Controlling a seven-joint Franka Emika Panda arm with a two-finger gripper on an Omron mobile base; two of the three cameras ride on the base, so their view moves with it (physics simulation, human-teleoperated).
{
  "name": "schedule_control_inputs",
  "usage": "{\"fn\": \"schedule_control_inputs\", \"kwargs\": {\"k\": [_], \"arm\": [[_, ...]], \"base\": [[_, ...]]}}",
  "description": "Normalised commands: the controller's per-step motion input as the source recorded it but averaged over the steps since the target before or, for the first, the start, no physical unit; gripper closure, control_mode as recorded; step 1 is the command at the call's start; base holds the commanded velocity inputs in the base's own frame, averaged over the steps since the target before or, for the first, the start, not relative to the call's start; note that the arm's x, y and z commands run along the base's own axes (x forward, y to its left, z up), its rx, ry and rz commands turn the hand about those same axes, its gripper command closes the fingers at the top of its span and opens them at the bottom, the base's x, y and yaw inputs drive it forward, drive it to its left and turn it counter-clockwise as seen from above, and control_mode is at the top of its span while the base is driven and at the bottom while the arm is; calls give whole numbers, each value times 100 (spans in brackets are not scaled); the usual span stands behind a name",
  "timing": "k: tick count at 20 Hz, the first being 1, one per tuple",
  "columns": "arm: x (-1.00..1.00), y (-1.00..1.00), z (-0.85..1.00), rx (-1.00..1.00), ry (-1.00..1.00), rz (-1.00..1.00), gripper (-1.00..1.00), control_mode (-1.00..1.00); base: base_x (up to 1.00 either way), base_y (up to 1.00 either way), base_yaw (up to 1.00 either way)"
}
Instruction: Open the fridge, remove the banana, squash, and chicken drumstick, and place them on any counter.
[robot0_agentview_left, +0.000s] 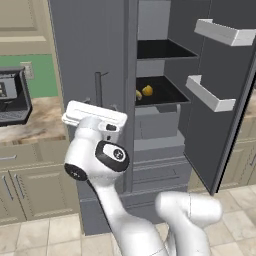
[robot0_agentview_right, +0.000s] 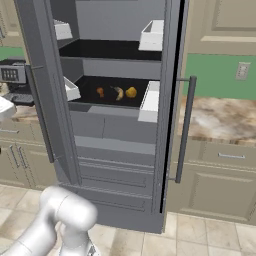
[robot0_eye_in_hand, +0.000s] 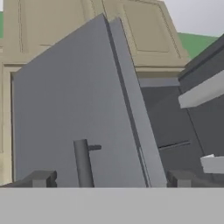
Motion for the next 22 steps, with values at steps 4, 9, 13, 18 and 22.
{"fn": "schedule_control_inputs", "kwargs": {"k": [4, 9, 13, 18, 22], "arm": [[-100, -6, 94, -1, 38, -2, -100, -100], [-68, -46, 42, -2, 42, 7, -100, -100], [-3, -86, -6, 11, 9, 19, -100, -100], [0, -83, -7, 13, 0, 16, -100, -100], [27, -42, -18, 19, 1, 31, -100, -100]], "base": [[0, 0, 0], [0, 0, 0], [0, 0, 0], [0, 0, 0], [0, 0, 0]]}}
